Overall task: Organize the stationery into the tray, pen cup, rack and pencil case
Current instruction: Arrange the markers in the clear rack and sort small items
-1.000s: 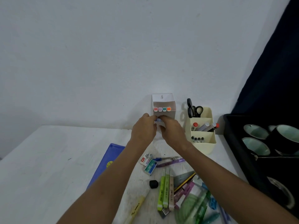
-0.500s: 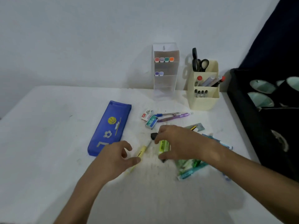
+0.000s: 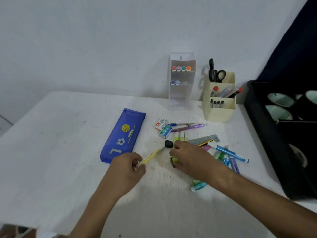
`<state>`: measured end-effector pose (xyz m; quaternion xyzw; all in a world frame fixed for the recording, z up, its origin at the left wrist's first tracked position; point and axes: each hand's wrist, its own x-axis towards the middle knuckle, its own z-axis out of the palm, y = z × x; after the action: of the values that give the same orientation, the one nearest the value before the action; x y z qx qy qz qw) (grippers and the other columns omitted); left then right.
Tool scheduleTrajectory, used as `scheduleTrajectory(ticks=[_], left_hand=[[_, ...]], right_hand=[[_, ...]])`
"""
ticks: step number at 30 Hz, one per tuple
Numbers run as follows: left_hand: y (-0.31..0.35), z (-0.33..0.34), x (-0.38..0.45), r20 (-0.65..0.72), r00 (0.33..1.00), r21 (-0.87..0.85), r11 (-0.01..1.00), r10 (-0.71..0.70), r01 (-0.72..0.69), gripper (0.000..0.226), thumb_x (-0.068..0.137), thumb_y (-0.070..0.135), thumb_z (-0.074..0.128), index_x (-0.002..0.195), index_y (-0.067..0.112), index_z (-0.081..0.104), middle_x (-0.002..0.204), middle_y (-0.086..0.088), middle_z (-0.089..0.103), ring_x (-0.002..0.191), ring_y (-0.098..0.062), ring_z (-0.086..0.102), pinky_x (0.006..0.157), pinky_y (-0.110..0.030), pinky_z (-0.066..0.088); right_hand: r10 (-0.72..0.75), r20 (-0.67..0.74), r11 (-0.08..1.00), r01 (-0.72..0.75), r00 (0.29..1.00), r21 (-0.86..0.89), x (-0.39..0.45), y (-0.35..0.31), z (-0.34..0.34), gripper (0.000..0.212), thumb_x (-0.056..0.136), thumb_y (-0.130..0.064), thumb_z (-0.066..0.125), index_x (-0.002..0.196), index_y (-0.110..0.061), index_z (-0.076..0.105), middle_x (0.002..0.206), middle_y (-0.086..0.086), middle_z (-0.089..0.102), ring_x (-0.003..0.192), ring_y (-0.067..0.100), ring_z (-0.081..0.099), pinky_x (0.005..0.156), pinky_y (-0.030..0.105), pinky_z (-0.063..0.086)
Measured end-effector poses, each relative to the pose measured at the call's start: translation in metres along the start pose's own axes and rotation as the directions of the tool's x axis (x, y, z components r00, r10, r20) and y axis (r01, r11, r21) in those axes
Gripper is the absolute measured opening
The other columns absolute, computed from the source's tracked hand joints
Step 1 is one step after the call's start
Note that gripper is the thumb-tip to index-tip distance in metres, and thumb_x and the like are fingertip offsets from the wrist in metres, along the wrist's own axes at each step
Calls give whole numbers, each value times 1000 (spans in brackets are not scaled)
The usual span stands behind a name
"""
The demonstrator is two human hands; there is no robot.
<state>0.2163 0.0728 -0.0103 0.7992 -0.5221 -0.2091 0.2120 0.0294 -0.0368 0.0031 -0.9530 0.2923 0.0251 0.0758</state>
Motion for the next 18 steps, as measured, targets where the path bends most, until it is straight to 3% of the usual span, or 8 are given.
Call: scheduleTrajectory(ticks=[3, 4, 5, 7, 11, 13, 15, 18], left_hand=[[12, -13, 10, -122, 991, -74, 996, 46, -55, 11, 86, 26, 65, 95, 21, 69, 80, 8, 58, 72, -4, 56, 68, -1, 39], [18, -19, 14, -156, 986, -111, 991, 61, -78, 13, 87, 26, 64, 97, 20, 70, 82, 8, 58, 75, -5, 57, 73, -5, 43], [25, -25, 19, -190, 978, -143, 984, 83, -111, 15, 88, 27, 64, 99, 20, 70, 83, 9, 59, 77, -6, 58, 73, -11, 48], [42, -37, 27, -251, 959, -189, 965, 131, -181, 16, 90, 29, 61, 104, 24, 69, 79, 10, 63, 69, -4, 58, 64, -9, 46], [81, -60, 50, -354, 918, -313, 903, 176, -294, 15, 92, 24, 60, 103, 30, 67, 72, 4, 68, 53, 3, 60, 53, -5, 43], [99, -69, 64, -417, 886, -326, 877, 202, -353, 15, 90, 25, 62, 102, 30, 68, 74, 5, 69, 62, -3, 65, 66, -19, 54], [114, -75, 78, -455, 856, -312, 856, 246, -412, 16, 90, 29, 61, 104, 27, 69, 77, 5, 69, 75, -13, 67, 75, -36, 57], [134, -76, 97, -487, 775, -100, 855, 404, -508, 19, 95, 23, 55, 106, 19, 70, 84, 0, 68, 78, -16, 62, 79, -35, 52]], right_hand=[[24, -111, 997, -16, 994, 78, -1, 3, -10, 25, 97, -23, 46, 116, -13, 58, 109, 4, 51, 96, 20, 54, 67, 29, 40], [42, -165, 992, -21, 985, 128, 0, 6, -14, 26, 97, -22, 45, 116, -12, 59, 110, 4, 54, 97, 19, 56, 71, 28, 44], [67, -222, 983, -26, 973, 183, 1, 10, -20, 26, 97, -21, 46, 117, -12, 61, 110, 4, 57, 96, 19, 58, 77, 27, 46], [155, -324, 949, -49, 933, 312, 5, 19, -35, 26, 95, -18, 51, 116, -10, 64, 104, 6, 62, 88, 17, 59, 79, 22, 45], [391, -481, 842, -94, 785, 531, 6, 39, -73, 26, 95, -21, 54, 118, -12, 64, 99, 0, 65, 83, 10, 60, 74, 18, 49], [451, -554, 820, -80, 700, 567, 6, 48, -91, 27, 96, -23, 54, 119, -14, 63, 98, -5, 64, 86, 8, 60, 75, 16, 49], [475, -597, 817, -72, 647, 573, 8, 56, -105, 27, 95, -23, 54, 120, -14, 63, 98, -6, 63, 88, 10, 61, 76, 15, 48], [463, -643, 854, -112, 611, 508, 17, 67, -114, 27, 95, -22, 55, 120, -15, 64, 95, -8, 58, 81, 6, 56, 71, 1, 40]])
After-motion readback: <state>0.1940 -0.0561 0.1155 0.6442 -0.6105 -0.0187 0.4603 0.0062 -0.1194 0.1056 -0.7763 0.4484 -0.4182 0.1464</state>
